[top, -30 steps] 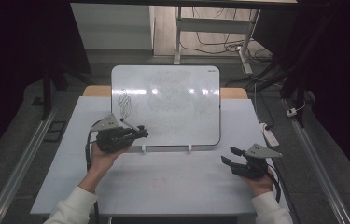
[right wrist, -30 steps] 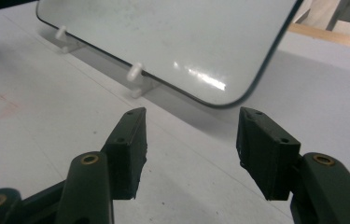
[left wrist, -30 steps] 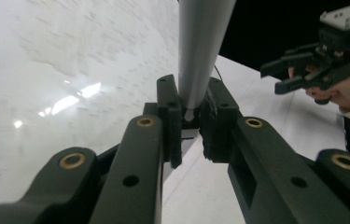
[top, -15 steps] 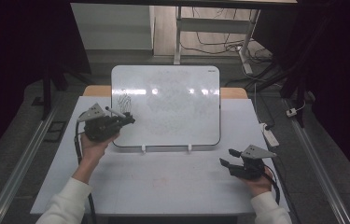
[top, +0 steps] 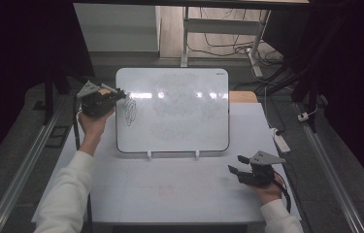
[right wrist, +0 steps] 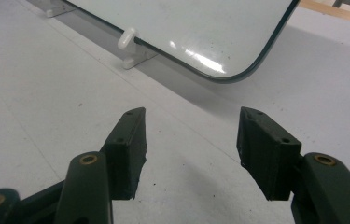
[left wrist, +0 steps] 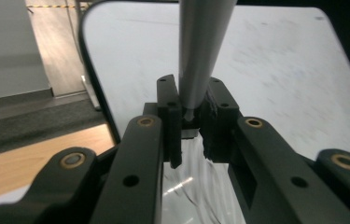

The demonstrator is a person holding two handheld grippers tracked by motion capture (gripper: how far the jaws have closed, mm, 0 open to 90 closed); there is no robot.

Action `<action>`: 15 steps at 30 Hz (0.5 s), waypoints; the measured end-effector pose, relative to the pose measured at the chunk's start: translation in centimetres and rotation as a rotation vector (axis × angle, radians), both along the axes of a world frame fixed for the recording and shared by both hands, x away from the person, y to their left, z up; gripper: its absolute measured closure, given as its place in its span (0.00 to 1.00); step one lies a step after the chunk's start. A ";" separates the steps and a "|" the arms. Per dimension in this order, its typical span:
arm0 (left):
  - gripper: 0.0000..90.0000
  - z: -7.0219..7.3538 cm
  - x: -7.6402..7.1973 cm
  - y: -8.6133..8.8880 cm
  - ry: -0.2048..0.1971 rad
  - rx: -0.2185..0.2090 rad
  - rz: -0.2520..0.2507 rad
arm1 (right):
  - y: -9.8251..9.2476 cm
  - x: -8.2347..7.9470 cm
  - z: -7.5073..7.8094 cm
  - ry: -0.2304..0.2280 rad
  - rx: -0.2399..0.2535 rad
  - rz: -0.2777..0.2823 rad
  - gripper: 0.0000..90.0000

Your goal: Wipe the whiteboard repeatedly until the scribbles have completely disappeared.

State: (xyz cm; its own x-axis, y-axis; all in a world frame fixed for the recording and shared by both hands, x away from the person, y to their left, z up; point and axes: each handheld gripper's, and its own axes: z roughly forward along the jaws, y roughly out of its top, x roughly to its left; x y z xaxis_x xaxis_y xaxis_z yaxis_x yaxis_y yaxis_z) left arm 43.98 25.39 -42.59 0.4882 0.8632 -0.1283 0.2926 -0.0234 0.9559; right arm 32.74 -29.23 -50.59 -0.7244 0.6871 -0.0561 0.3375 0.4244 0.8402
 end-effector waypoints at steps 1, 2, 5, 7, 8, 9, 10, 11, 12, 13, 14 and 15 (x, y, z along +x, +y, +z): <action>0.87 0.1 0.4 0.0 0.000 0.005 0.002 | 0.0 0.0 0.0 0.001 -0.002 0.000 0.47; 0.87 0.2 0.7 -0.1 0.000 0.012 0.007 | 0.0 0.0 0.0 0.002 -0.003 0.000 0.47; 0.87 0.1 1.3 -0.7 0.000 0.035 0.004 | 0.0 0.0 0.0 0.001 -0.002 0.000 0.47; 0.87 -0.1 1.4 -1.3 0.002 0.043 -0.008 | 0.0 0.0 0.0 0.002 0.000 0.001 0.47; 0.87 -0.2 1.3 -1.6 0.009 0.039 -0.020 | 0.0 0.1 -0.1 0.003 0.001 0.001 0.47; 0.87 -0.4 1.1 -1.8 0.009 0.044 -0.027 | 0.1 0.1 -0.1 0.005 0.004 0.005 0.47; 0.87 -0.5 1.0 -2.1 0.011 0.052 -0.036 | 0.1 0.1 -0.1 0.005 0.004 0.005 0.47; 0.87 -0.5 0.8 -2.2 0.014 0.064 -0.044 | 0.1 0.1 -0.1 0.005 0.008 0.007 0.47; 0.87 -0.6 0.7 -2.4 0.013 0.079 -0.048 | 0.0 0.1 -0.1 0.005 0.012 0.007 0.47; 0.87 -0.5 0.7 -2.4 0.011 0.091 -0.049 | 0.0 0.1 -0.1 0.005 0.012 0.007 0.47; 0.87 -0.3 0.8 -2.3 0.011 0.097 -0.043 | -0.1 0.2 -0.1 0.007 0.013 0.006 0.47; 0.87 -0.1 0.9 -2.1 0.007 0.102 -0.027 | -0.1 0.3 -0.1 0.011 0.016 0.003 0.47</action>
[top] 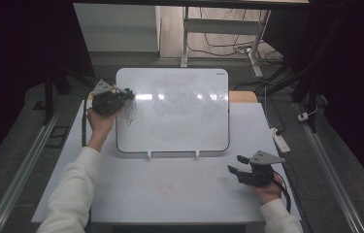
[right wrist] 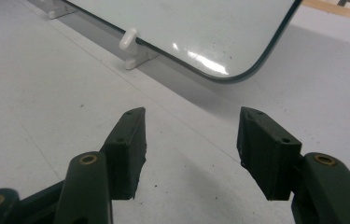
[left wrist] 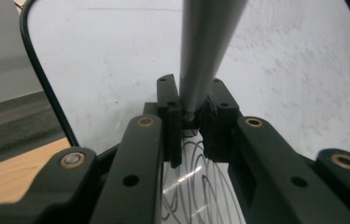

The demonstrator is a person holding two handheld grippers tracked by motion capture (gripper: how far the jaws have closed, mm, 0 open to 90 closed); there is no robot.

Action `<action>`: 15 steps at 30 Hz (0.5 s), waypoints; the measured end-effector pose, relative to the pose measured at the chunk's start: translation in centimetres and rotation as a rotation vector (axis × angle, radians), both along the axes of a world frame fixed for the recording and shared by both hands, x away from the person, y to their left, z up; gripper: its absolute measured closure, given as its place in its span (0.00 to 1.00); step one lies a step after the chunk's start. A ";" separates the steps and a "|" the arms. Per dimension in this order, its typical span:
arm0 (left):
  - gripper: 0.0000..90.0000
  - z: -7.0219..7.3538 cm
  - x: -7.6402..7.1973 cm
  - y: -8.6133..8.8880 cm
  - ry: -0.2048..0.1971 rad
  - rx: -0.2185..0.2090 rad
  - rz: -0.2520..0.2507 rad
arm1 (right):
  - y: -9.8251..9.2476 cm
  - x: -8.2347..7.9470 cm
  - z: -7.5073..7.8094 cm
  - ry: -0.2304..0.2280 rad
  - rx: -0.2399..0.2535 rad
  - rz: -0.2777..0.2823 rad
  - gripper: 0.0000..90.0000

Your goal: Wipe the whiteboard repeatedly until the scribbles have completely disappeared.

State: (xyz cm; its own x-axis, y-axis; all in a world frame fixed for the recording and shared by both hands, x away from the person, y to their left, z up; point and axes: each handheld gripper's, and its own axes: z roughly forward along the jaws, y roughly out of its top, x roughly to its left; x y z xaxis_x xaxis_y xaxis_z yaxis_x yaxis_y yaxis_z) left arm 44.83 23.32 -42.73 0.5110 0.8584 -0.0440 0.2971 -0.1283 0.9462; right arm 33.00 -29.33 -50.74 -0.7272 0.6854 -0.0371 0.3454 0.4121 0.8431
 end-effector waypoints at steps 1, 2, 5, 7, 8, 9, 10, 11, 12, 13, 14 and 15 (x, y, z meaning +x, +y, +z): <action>0.87 0.2 0.1 0.2 -0.001 -0.002 0.016 | -0.1 0.0 0.0 0.001 0.003 -0.001 0.46; 0.87 0.3 0.2 0.5 -0.002 -0.011 0.030 | -0.1 0.1 0.0 0.001 0.004 -0.001 0.47; 0.87 0.1 0.2 0.2 0.006 -0.024 0.039 | 0.0 -0.1 0.1 -0.008 0.008 0.006 0.47; 0.87 -0.2 0.0 -0.7 0.017 -0.027 0.003 | 0.0 -0.2 0.1 -0.009 0.010 0.009 0.47; 0.87 -0.3 -0.2 -1.4 0.016 -0.008 -0.013 | 0.1 -0.2 0.1 -0.009 0.011 0.013 0.47; 0.87 -0.5 -0.3 -1.9 0.014 0.010 -0.029 | 0.1 -0.2 0.1 -0.009 0.011 0.013 0.47; 0.87 -0.6 -0.5 -2.3 0.012 0.025 -0.041 | 0.1 -0.1 0.1 -0.007 0.009 0.013 0.47; 0.87 -0.6 -0.5 -2.5 0.008 0.037 -0.042 | 0.1 -0.1 0.1 -0.007 0.009 0.013 0.47; 0.87 -0.5 -0.5 -2.4 0.006 0.038 -0.040 | 0.1 -0.1 0.1 -0.008 0.010 0.013 0.47; 0.87 -0.4 -0.5 -2.1 0.002 0.034 -0.030 | 0.1 -0.1 0.1 -0.008 0.010 0.012 0.47; 0.87 -0.3 -0.4 -1.6 -0.002 0.028 -0.012 | 0.0 -0.1 0.1 -0.008 0.010 0.010 0.47; 0.87 -0.2 -0.3 -1.0 -0.001 0.015 0.009 | 0.0 -0.2 0.1 -0.009 0.011 0.009 0.47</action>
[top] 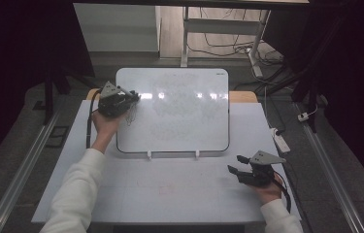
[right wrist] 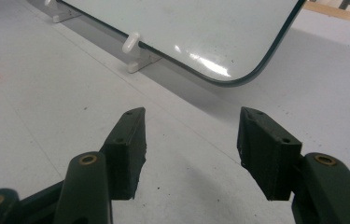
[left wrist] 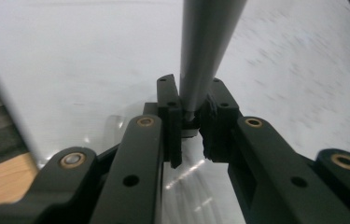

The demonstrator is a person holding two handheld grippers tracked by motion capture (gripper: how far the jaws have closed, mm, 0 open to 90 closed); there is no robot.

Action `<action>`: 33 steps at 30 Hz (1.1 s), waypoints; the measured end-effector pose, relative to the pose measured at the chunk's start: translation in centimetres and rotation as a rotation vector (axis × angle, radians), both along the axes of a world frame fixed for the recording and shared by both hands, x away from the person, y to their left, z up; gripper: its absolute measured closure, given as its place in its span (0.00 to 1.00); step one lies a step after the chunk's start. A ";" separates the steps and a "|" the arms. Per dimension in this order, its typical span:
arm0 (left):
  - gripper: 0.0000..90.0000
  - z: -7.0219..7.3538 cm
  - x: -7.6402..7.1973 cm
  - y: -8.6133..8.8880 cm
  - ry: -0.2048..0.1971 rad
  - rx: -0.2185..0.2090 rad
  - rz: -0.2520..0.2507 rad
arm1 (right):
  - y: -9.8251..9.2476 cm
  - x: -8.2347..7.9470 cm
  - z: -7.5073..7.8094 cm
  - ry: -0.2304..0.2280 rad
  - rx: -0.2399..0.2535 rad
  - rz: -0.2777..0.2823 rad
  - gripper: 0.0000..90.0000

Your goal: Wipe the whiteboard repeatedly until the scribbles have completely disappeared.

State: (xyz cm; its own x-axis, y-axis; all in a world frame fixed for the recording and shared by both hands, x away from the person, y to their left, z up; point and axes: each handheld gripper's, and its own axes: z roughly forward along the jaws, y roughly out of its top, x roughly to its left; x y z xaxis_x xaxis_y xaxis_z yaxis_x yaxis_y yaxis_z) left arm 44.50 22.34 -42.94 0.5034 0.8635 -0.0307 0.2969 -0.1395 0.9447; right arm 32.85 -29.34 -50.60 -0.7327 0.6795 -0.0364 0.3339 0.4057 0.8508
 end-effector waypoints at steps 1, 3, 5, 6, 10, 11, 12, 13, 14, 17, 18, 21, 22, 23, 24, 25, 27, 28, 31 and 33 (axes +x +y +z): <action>0.87 0.1 0.1 0.7 0.003 -0.021 0.015 | 0.0 0.0 0.0 0.000 0.000 -0.002 0.47; 0.87 0.1 0.2 1.8 0.006 -0.047 0.034 | 0.0 0.0 0.1 -0.002 0.004 -0.004 0.47; 0.87 0.0 0.2 2.1 0.007 -0.062 0.030 | 0.0 0.0 0.0 0.000 0.004 -0.004 0.47; 0.87 -0.1 0.1 2.0 0.006 -0.065 0.028 | 0.0 0.1 -0.1 0.001 0.000 -0.001 0.47; 0.87 -0.8 0.1 1.0 0.017 -0.099 -0.018 | 0.2 0.1 -0.2 0.007 -0.008 0.003 0.47; 0.87 -1.0 0.0 0.6 0.019 -0.099 -0.034 | 0.2 0.1 -0.2 0.006 -0.009 0.003 0.47; 0.87 -1.1 -0.1 0.3 0.019 -0.093 -0.045 | 0.2 0.1 -0.2 0.006 -0.010 0.002 0.47; 0.87 -1.0 -0.2 0.1 0.013 -0.075 -0.046 | 0.2 0.1 -0.2 0.006 -0.009 0.000 0.47; 0.87 -0.9 -0.2 0.2 0.007 -0.056 -0.047 | 0.1 0.1 -0.1 0.006 -0.009 -0.002 0.47; 0.87 -0.3 -0.1 1.6 -0.021 -0.031 0.028 | 0.0 0.1 -0.1 0.005 -0.006 -0.010 0.46; 0.87 -0.1 0.0 2.3 -0.021 -0.049 0.050 | 0.0 0.1 -0.1 0.006 -0.004 -0.011 0.46; 0.87 0.0 0.2 3.2 -0.016 -0.069 0.067 | 0.1 0.0 -0.1 0.002 -0.006 -0.004 0.47; 0.87 -0.1 0.1 2.8 -0.016 -0.065 0.059 | 0.2 0.0 -0.1 0.003 -0.008 -0.003 0.47; 0.87 -0.4 0.0 2.3 -0.011 -0.069 0.037 | 0.2 0.0 -0.1 0.003 -0.008 -0.003 0.47; 0.87 -0.7 -0.1 1.6 -0.012 -0.067 0.014 | 0.2 0.1 -0.2 0.005 -0.008 -0.002 0.47; 0.87 -1.1 -0.3 0.9 -0.013 -0.060 -0.008 | 0.2 0.1 -0.2 0.006 -0.008 0.000 0.47; 0.87 -1.7 -0.7 -0.4 -0.014 -0.051 -0.049 | 0.3 0.1 -0.2 0.008 -0.010 0.001 0.47; 0.87 -1.9 -0.9 -0.8 -0.016 -0.046 -0.060 | 0.3 0.1 -0.2 0.008 -0.011 0.004 0.47; 0.87 -1.4 -1.0 -0.4 -0.040 0.000 -0.030 | 0.2 0.1 -0.2 0.008 -0.012 0.000 0.46; 0.87 -0.9 -0.7 1.0 -0.050 -0.005 0.028 | 0.2 0.0 -0.2 0.008 -0.009 -0.002 0.46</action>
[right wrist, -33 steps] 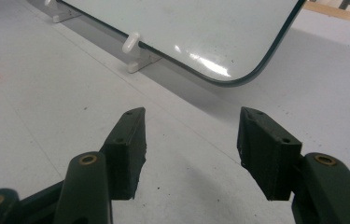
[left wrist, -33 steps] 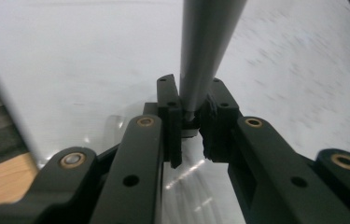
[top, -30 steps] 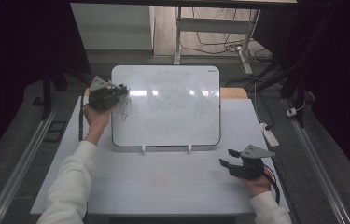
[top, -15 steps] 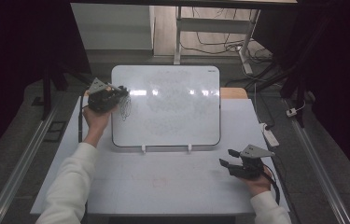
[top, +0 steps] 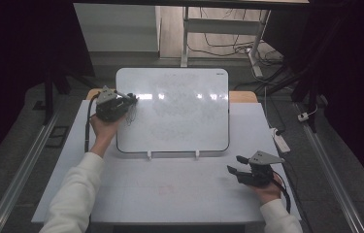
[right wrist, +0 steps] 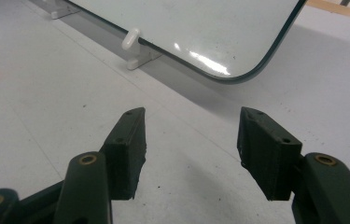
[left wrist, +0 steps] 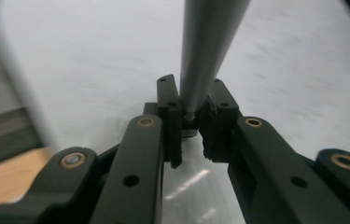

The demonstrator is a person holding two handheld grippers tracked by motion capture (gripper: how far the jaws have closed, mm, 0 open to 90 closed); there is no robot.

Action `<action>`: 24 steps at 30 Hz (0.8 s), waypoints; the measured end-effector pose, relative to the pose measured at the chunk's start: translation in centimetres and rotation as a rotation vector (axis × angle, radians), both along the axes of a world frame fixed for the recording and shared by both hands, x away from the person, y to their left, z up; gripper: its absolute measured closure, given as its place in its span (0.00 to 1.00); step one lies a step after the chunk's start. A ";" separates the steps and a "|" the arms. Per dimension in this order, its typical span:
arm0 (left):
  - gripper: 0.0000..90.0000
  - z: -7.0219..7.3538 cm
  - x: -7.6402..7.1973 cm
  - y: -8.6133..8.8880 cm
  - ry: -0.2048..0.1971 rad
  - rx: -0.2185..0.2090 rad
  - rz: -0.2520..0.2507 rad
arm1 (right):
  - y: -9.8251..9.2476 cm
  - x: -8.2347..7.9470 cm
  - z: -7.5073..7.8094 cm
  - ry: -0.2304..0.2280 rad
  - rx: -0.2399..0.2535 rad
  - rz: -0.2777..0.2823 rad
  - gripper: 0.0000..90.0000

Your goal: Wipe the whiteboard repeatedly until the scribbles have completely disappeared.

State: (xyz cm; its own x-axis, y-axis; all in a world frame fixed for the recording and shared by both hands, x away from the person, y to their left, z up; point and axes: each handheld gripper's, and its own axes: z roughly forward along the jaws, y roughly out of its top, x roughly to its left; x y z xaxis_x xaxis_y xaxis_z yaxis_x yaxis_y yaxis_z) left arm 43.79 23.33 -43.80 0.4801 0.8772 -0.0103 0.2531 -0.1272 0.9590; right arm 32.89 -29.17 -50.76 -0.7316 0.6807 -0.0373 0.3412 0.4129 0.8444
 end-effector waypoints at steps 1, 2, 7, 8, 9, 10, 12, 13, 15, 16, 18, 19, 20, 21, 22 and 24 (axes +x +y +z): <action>0.87 0.2 0.2 0.8 0.003 -0.019 0.017 | 0.0 0.0 0.0 0.000 0.001 0.000 0.46; 0.87 0.3 0.3 1.4 0.007 -0.034 0.026 | 0.0 0.0 0.0 -0.002 0.002 0.000 0.46; 0.87 -1.1 -0.3 -0.2 0.010 -0.044 -0.043 | 0.1 0.1 -0.1 0.002 -0.001 0.006 0.46; 0.87 -1.5 -0.6 -0.9 0.011 -0.042 -0.067 | 0.2 0.1 -0.1 0.003 -0.003 0.005 0.46; 0.87 -1.8 -0.8 -1.6 0.012 -0.041 -0.089 | 0.2 0.1 -0.2 0.004 -0.004 0.007 0.46; 0.87 -2.1 -1.0 -2.1 0.013 -0.038 -0.107 | 0.2 0.1 -0.2 0.004 -0.006 0.008 0.46; 0.87 -1.9 -1.1 -2.3 0.004 -0.006 -0.111 | 0.2 0.1 -0.2 0.003 -0.008 0.009 0.46; 0.87 -1.7 -1.0 -2.0 -0.003 -0.001 -0.096 | 0.2 0.0 -0.2 0.004 -0.008 0.008 0.46; 0.87 -1.0 -0.6 -0.7 -0.014 -0.010 -0.040 | 0.2 0.0 -0.1 0.003 -0.007 0.004 0.46; 0.87 -0.6 -0.3 0.1 -0.013 -0.021 -0.017 | 0.1 0.0 -0.1 0.004 -0.006 0.002 0.46; 0.87 -0.1 0.1 1.6 -0.011 -0.040 0.028 | 0.1 0.0 -0.1 0.000 -0.004 0.001 0.46; 0.87 0.0 0.2 1.9 -0.008 -0.053 0.029 | 0.1 0.0 -0.1 -0.001 -0.005 0.001 0.46; 0.87 -0.2 0.1 1.9 -0.008 -0.059 0.025 | 0.2 0.0 -0.1 -0.001 -0.005 0.002 0.46; 0.87 -0.4 0.0 1.7 -0.005 -0.057 0.016 | 0.2 0.0 -0.1 0.001 -0.004 0.004 0.46; 0.87 -0.7 -0.2 1.3 -0.004 -0.056 0.002 | 0.2 0.1 -0.1 0.002 -0.006 0.005 0.46; 0.87 -1.6 -0.6 0.1 0.005 -0.068 -0.042 | 0.2 0.1 -0.2 0.004 -0.007 0.009 0.46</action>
State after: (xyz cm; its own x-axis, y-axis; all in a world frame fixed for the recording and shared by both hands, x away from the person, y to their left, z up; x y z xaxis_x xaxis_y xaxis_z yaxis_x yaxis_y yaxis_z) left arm 43.18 23.45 -45.36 0.5161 0.8535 -0.0712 0.2535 -0.0728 0.9646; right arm 32.99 -28.95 -50.97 -0.7380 0.6736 -0.0390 0.3408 0.4220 0.8401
